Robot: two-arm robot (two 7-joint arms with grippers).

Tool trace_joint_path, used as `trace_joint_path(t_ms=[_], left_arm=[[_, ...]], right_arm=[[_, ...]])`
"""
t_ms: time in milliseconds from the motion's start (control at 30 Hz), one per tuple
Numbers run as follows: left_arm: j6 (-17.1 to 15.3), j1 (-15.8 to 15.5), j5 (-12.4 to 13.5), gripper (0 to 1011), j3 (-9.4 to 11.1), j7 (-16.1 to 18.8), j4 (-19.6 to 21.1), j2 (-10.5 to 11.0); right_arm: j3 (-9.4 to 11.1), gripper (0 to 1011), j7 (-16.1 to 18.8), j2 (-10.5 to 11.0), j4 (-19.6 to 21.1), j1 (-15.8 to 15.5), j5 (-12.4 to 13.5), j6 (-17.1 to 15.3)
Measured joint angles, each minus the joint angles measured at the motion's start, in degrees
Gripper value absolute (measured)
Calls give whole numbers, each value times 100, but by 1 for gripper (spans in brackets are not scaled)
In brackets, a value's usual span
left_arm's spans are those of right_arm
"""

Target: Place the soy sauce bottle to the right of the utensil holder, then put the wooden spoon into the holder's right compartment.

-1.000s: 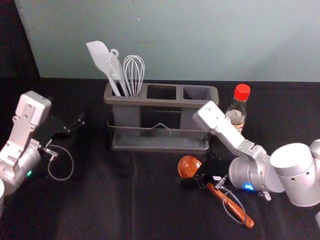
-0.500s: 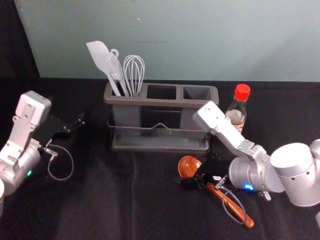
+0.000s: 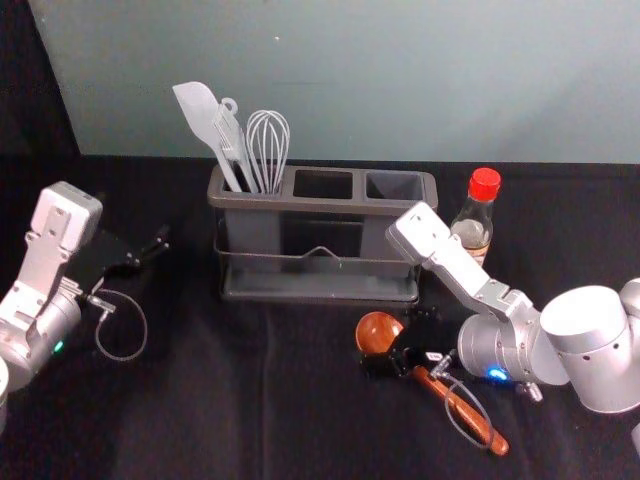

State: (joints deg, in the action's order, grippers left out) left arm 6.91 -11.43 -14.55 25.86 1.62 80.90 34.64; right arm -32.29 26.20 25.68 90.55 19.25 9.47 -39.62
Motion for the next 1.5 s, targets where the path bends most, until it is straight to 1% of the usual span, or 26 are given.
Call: trace_joint_path(t_ms=[367, 467, 567, 600, 667, 700, 733, 800, 867, 900, 967, 1000, 1067, 1100, 1133, 1167, 1200, 1233, 1267, 1300, 1500], left_arm=[[0, 0, 0, 1005, 0, 0, 0, 0], [0, 0, 0, 1005, 0, 0, 0, 0], [0, 0, 0, 1005, 0, 0, 0, 0], [0, 0, 0, 1005, 0, 0, 0, 0], [0, 0, 0, 1005, 0, 0, 0, 0], [0, 0, 0, 1005, 0, 0, 0, 0], [0, 0, 0, 1005, 0, 0, 0, 0], [0, 0, 0, 1005, 0, 0, 0, 0], [0, 0, 0, 1005, 0, 0, 0, 0], [0, 0, 0, 1005, 0, 0, 0, 0], [0, 0, 0, 1005, 0, 0, 0, 0], [0, 0, 0, 1005, 0, 0, 0, 0], [0, 0, 0, 1005, 0, 0, 0, 0], [0, 0, 0, 1005, 0, 0, 0, 0], [0, 0, 0, 1005, 0, 0, 0, 0], [0, 0, 0, 1005, 0, 0, 0, 0], [0, 0, 0, 1005, 0, 0, 0, 0], [0, 0, 0, 1005, 0, 0, 0, 0], [0, 0, 0, 1005, 0, 0, 0, 0], [0, 0, 0, 1005, 0, 0, 0, 0], [0, 0, 0, 1005, 0, 0, 0, 0]], right_arm=[[0, 840, -2, 0, -1, 0, 5, 1], [142, 840, -6, 70, 296, -194, 2, 279], [250, 840, -8, 118, 513, -321, 8, 454], [250, 839, -8, 118, 513, -321, 8, 454], [345, 840, -25, 169, 746, -443, 25, 583], [345, 840, -25, 169, 746, -443, 25, 583], [401, 840, -31, 197, 860, -503, 40, 647], [461, 840, -37, 217, 965, -564, 64, 728], [562, 840, -48, 244, 1121, -671, 121, 877], [649, 840, -65, 258, 1222, -749, 174, 1006], [730, 840, -84, 265, 1310, -825, 239, 1149], [812, 840, -101, 269, 1402, -906, 313, 1303], [896, 840, -131, 270, 1480, -987, 381, 1462], [977, 840, -171, 266, 1574, -1069, 453, 1662], [1022, 840, -190, 261, 1617, -1118, 491, 1776], [1109, 840, -238, 243, 1700, -1205, 562, 2012], [1109, 840, -238, 243, 1700, -1205, 562, 2012], [1192, 840, -300, 216, 1788, -1294, 622, 2239], [1228, 840, -329, 201, 1827, -1333, 651, 2361], [1302, 840, -391, 166, 1900, -1398, 703, 2577], [1432, 840, -581, 34, 2073, -1460, 748, 3144]])
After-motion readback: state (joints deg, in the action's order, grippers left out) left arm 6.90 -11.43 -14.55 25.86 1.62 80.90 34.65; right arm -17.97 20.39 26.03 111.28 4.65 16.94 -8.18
